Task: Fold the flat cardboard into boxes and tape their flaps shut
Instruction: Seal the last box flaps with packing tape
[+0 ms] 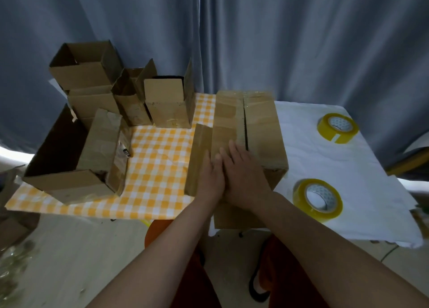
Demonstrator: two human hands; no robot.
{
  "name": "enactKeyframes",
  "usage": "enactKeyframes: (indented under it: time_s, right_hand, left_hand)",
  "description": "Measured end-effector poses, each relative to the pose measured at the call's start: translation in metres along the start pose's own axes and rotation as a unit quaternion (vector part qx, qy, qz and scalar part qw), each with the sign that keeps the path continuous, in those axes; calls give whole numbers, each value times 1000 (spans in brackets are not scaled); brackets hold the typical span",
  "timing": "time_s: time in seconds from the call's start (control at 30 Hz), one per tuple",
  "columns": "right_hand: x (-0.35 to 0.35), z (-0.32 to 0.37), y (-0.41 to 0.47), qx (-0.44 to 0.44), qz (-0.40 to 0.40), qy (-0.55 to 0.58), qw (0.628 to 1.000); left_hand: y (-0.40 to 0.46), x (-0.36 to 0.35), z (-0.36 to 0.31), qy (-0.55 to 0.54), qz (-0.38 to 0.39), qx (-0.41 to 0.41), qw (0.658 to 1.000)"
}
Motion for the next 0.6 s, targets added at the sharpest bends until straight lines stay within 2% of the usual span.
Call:
enactKeyframes:
  time_s: [0.07, 0.1, 0.17, 0.23, 0.33, 0.47, 0.6]
  right_hand:
    - [5, -1, -7, 46, -23, 8, 999]
    - [6, -7, -12, 60, -32, 21, 997]
    - [2, -27, -16, 88, -20, 34, 995]
    - [-3, -55, -18, 123, -20, -8, 992]
    - [-6, -92, -19, 151, -56, -72, 984]
    - [-14, -114, -23, 156, -123, -15, 980]
    - [-23, -136, -35, 109, -180, 80, 974]
  left_hand:
    - [7, 4, -21, 91, -61, -79, 991]
    - [7, -2, -35, 148, -53, -142, 977]
    - [8, -24, -49, 264, 15, -235, 935]
    - [15, -31, -44, 338, 43, -252, 906]
    - [21, -29, -40, 372, 51, -269, 887]
    - [17, -32, -39, 367, 83, -288, 881]
    - [19, -32, -38, 393, 95, -283, 870]
Point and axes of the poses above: each hand's wrist, its own y-axis towards the middle knuckle, its own x-axis out of the back of the hand, z = x × y, the point moved 9 cm from there along y, towards the middle knuckle, and after that the axes turned 13 degrees about -y, right-handed, at the moved point
